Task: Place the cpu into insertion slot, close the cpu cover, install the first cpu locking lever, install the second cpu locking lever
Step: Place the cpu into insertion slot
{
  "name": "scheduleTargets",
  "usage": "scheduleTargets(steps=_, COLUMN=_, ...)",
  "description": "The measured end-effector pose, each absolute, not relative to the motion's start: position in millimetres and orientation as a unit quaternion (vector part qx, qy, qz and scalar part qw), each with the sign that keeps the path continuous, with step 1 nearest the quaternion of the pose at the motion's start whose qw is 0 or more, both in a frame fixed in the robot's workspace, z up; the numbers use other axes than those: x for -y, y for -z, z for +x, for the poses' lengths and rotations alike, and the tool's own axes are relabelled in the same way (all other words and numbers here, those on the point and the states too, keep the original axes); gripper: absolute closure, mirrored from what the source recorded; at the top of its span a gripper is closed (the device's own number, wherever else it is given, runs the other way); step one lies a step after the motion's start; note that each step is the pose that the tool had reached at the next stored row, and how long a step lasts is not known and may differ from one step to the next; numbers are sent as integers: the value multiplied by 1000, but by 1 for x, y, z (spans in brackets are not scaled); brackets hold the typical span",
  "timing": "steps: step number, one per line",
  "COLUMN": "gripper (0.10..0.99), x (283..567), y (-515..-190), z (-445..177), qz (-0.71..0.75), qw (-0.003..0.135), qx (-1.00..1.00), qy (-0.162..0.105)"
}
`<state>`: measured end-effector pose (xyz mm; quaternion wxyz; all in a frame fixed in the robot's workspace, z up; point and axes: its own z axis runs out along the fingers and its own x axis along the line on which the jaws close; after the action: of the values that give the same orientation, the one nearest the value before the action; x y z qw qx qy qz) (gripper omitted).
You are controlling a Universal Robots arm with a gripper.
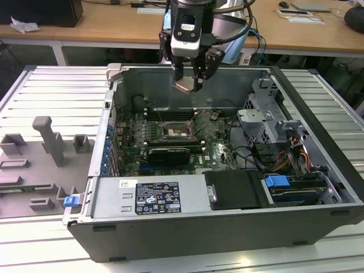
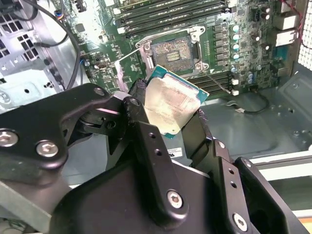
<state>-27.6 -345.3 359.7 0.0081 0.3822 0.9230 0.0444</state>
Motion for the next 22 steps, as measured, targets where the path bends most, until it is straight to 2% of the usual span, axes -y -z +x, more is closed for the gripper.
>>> scheduleTargets(steps=22, gripper=545, x=345, y=-355, z=-28, qz=433, qw=11, qx=-900, qy=-44)
